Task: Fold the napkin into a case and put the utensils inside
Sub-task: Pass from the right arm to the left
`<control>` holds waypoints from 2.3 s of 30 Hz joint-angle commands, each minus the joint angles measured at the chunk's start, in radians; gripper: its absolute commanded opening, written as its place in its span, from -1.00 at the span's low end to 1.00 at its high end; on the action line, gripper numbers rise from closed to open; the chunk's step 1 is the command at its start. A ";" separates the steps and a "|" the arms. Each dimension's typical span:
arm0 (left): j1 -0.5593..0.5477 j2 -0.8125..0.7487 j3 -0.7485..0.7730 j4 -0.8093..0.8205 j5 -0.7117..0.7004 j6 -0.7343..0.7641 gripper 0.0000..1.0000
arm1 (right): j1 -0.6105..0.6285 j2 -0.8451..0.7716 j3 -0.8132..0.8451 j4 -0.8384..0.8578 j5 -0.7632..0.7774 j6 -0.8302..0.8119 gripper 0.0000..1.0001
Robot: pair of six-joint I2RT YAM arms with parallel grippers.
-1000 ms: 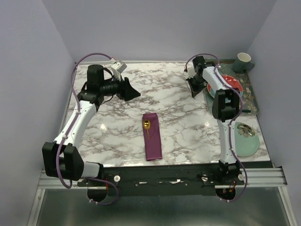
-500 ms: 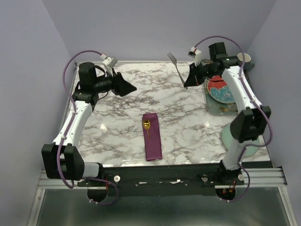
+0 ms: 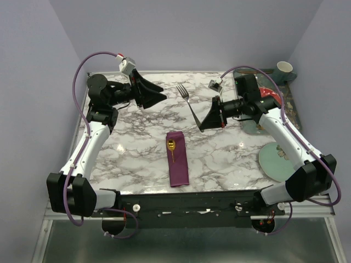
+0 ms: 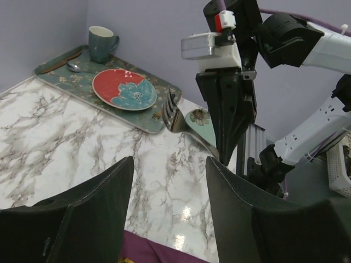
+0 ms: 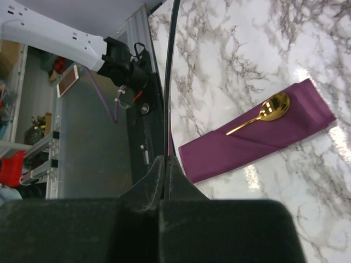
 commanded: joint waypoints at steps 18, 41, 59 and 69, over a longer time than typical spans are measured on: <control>-0.162 0.027 0.013 0.034 -0.193 -0.045 0.13 | 0.075 -0.119 -0.153 0.248 -0.054 0.206 -0.99; -0.167 0.062 0.010 0.220 -0.195 -0.202 -0.37 | 0.091 -0.110 -0.169 0.274 -0.067 0.232 -0.99; -0.135 0.132 0.022 0.168 -0.105 -0.191 -1.00 | 0.089 -0.070 -0.164 0.250 0.004 0.250 0.55; -0.080 0.350 0.021 0.232 0.102 -0.124 -1.00 | 0.006 -0.008 -0.184 0.190 0.046 0.223 1.00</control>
